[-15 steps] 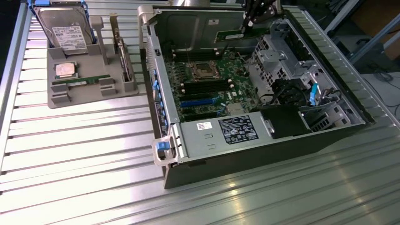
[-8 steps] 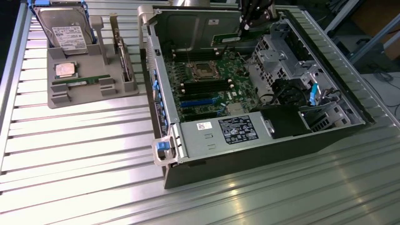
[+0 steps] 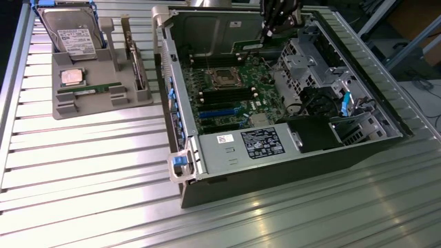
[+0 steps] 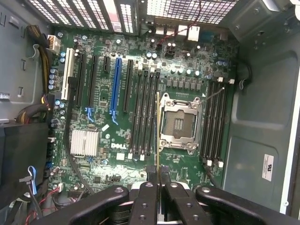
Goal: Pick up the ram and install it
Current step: 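Insert the ram into the slot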
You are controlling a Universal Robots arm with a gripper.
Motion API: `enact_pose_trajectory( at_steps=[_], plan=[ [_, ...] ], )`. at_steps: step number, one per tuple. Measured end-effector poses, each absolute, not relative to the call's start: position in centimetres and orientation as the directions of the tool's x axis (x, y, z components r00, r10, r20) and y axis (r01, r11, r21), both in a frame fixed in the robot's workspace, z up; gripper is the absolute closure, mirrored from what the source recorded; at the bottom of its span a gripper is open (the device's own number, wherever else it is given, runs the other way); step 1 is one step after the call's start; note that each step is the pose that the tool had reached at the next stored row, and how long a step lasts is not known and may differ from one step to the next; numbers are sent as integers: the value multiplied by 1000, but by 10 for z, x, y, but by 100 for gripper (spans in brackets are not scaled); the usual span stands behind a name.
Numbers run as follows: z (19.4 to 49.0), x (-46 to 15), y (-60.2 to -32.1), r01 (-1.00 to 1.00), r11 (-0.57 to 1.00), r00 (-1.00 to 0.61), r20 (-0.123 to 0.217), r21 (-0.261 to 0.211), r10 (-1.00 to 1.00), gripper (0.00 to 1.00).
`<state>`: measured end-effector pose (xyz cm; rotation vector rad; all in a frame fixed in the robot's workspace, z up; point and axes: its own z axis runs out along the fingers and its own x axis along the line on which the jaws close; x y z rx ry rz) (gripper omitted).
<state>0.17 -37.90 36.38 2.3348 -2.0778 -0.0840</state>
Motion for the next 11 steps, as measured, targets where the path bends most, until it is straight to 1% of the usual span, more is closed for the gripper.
enact_pose_trajectory(
  at_steps=[11],
  plan=[
    [357,1,-379,-992,-117,115,-30,47,-993,88]
  ],
)
